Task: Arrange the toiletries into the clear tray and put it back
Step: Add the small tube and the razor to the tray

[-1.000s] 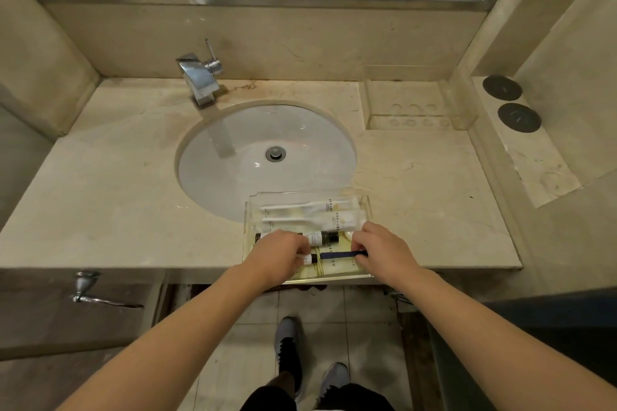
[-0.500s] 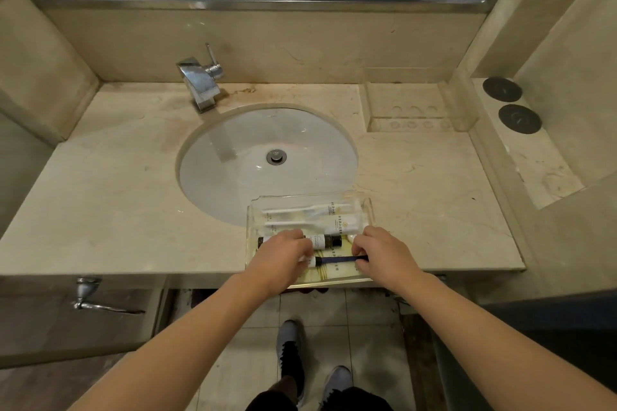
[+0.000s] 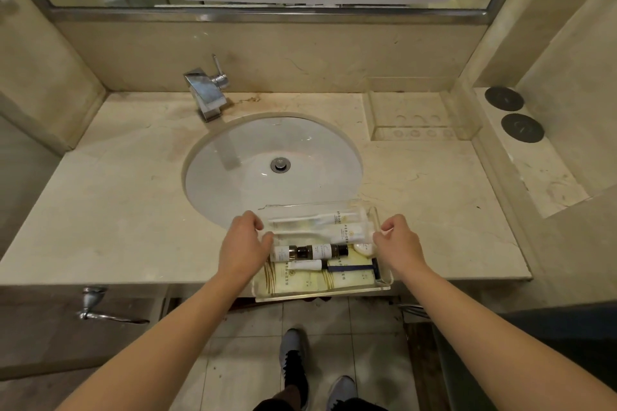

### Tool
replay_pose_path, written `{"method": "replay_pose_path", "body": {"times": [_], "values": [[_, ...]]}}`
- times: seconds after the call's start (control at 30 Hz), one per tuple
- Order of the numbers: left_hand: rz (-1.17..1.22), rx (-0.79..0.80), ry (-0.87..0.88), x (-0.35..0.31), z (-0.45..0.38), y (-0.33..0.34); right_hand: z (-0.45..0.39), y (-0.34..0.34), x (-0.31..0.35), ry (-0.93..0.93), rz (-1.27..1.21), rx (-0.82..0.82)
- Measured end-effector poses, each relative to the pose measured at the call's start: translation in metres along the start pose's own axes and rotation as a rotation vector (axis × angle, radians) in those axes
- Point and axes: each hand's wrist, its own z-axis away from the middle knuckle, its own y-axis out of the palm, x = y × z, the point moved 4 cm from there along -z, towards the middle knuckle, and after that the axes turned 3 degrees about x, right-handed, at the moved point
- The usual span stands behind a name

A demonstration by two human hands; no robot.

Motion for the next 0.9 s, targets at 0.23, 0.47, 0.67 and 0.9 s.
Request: {"method": "replay_pose_path", "body": {"times": [0.23, 0.47, 0.67, 0.9], "values": [[0.077, 0.216, -0.308, 0.031, -0.007, 0.003, -0.007, 0.003, -0.010, 0.138, 0.017, -0.003], [0.037, 0.327, -0.261, 0.020, 0.002, 0.015, 0.016, 0.019, 0.033, -0.371, 0.307, 0.025], [-0.137, 0.208, -0.132, 0.016, 0.012, 0.013, 0.039, 0.059, 0.057, -0.693, 0.604, 0.213], [-0.247, 0.177, -0.039, 0.007, 0.018, 0.020, 0.045, 0.066, 0.050, -0.650, 0.702, 0.189]]}}
